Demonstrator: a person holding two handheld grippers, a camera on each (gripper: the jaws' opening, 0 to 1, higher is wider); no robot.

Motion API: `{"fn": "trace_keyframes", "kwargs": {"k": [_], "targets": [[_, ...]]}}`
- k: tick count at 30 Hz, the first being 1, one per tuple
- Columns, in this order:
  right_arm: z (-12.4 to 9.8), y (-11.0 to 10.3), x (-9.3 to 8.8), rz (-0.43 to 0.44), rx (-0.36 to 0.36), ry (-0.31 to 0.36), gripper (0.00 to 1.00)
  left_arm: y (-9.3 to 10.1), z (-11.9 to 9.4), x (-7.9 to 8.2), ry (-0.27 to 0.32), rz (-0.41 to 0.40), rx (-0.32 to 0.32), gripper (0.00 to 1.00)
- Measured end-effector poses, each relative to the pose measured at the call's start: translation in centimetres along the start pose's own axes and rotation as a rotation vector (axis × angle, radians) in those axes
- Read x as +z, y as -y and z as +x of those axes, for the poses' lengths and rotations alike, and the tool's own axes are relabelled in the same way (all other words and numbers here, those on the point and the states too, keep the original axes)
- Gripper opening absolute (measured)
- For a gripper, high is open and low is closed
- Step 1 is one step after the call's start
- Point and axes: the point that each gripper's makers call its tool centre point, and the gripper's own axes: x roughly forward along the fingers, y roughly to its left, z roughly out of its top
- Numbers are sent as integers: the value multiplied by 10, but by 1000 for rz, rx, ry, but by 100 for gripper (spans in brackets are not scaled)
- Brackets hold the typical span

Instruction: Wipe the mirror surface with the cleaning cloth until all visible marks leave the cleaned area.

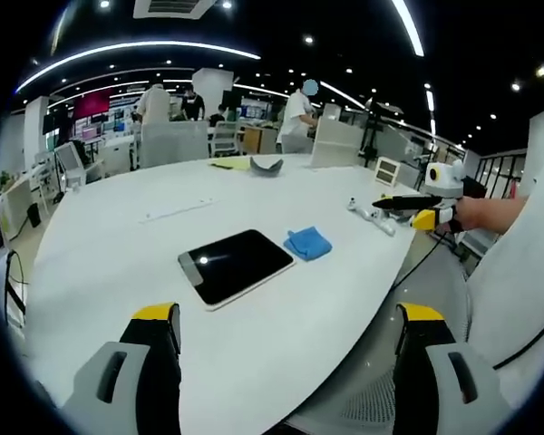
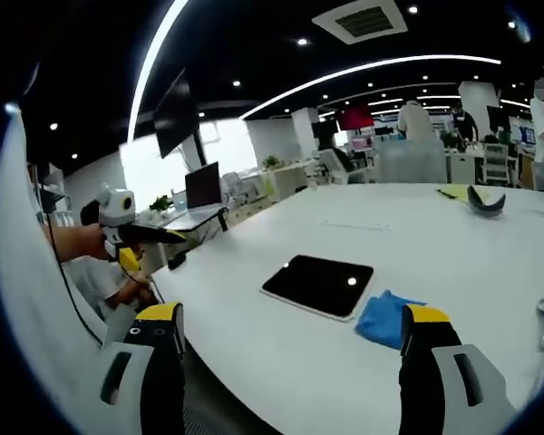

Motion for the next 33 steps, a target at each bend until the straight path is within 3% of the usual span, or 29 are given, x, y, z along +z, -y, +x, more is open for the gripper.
{"fn": "trace_keyframes", "kwargs": {"k": [7, 10, 33], "targets": [[7, -4, 1, -11, 5, -9, 99, -3, -3, 2, 7, 3, 2, 99], [10, -6, 4, 71, 22, 21, 99, -8, -7, 0, 4, -1, 9, 99], [11, -11, 1, 46, 18, 17, 98, -15, -19, 5, 39, -13, 50, 99]]}}
